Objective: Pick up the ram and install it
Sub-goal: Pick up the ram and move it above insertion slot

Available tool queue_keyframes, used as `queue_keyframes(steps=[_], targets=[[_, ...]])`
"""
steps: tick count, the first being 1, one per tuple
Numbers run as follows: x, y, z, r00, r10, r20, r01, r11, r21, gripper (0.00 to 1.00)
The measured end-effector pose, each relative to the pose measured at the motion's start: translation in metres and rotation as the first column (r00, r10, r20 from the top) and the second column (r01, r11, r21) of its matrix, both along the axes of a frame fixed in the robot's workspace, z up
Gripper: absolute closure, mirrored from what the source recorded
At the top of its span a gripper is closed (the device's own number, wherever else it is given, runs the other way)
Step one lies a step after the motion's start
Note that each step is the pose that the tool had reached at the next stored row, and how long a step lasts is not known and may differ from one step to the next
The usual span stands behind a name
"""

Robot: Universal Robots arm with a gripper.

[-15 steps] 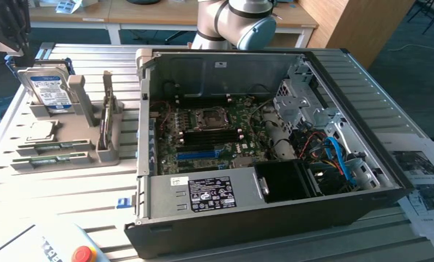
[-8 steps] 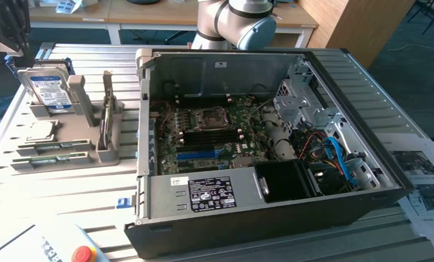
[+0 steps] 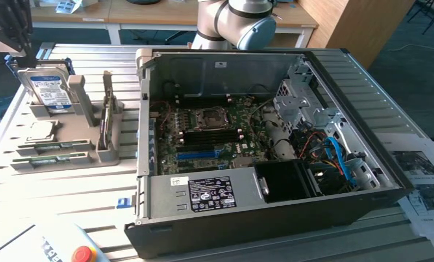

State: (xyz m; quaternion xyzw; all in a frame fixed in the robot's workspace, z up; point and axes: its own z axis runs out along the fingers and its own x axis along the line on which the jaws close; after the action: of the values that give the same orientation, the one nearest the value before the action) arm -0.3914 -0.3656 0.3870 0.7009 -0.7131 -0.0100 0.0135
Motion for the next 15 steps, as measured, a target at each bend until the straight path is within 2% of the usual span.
queue_keyframes(steps=[10,15], targets=[[-0.0002,-0.0004,-0.0001,1.0000,0.000,0.0006,0.000,1.0000,0.0000,0.90],[-0.0001,-0.0068,0.0000,1.0000,0.000,0.0006,0.000,1.0000,0.0000,0.90]])
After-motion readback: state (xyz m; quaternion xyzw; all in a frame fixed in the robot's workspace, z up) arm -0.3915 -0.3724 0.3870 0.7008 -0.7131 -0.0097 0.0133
